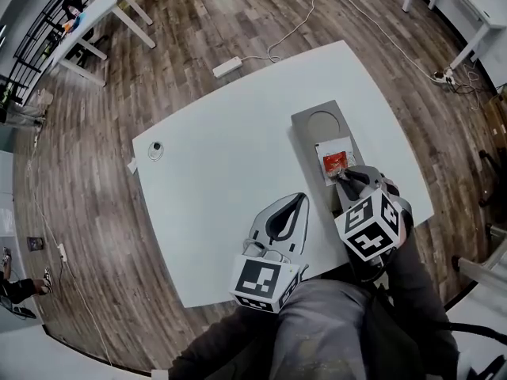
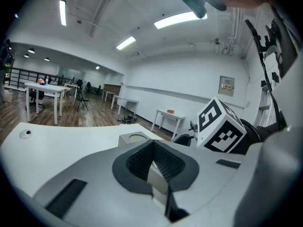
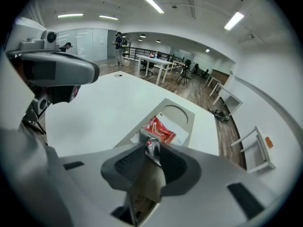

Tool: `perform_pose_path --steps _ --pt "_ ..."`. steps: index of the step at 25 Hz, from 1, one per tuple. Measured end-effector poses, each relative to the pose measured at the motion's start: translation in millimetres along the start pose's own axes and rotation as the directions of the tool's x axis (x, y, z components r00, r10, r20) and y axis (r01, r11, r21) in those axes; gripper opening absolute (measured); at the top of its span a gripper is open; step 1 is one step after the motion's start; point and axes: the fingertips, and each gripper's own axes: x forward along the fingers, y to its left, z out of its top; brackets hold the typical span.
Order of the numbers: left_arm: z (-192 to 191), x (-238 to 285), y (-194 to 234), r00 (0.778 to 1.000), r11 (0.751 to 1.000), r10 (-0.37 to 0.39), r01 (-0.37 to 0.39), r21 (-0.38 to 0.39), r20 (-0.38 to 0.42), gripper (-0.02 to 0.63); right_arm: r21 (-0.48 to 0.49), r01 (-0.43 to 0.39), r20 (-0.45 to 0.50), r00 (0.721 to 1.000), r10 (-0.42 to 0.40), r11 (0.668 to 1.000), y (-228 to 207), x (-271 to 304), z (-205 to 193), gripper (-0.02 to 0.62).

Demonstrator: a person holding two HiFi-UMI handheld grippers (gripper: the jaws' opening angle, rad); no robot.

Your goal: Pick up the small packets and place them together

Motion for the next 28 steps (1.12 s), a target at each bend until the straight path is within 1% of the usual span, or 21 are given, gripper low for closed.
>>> perform_pose_path --steps 5,11,15,18,22,25,28 --pt "-0.2 -1.1 -1.3 1.000 1.000 -0.001 0.001 0.000 0.000 0.003 0.025 0.011 0.017 1.000 -0.012 1.000 -2.2 -0.9 -1.8 0.130" --pt "3.7 -6.1 -9.7 1.000 0.999 -0.025 0.024 0.024 0.016 0.003 0.061 0.061 0.080 0.995 -0.066 0.996 -8.9 -21.2 3.0 0.137" --pt "5.3 -9.3 -24.3 0.998 0.997 -0.059 0.058 0.047 0.025 0.003 0.093 0.105 0.097 0.989 -0.113 0.990 -12.4 -39.3 -6.6 0.137" --pt "6.6 -10.7 -38.5 0.995 0.994 -0.093 0.091 0.067 0.028 0.003 0.129 0.144 0.096 0.983 -0.157 0.981 -18.0 -54.7 -20.9 0.137" --pt "-4.6 -11.6 -63.1 0.988 0.985 -0.153 0.153 0.076 0.000 0.003 0.184 0.176 0.055 0.980 -0.189 0.967 -13.7 -69.2 -56.4 0.137" --pt "-14.8 -8.5 -80.9 0.980 0.977 -0.197 0.198 0.081 -0.025 0.003 0.208 0.167 0.024 0.984 -0.176 0.964 -2.1 -70.6 -81.3 0.137" --pt "-24.1 -4.9 -90.9 0.973 0.970 -0.224 0.228 0.083 -0.051 0.003 0.222 0.127 0.000 0.991 -0.131 0.967 17.2 -62.5 -98.9 0.137"
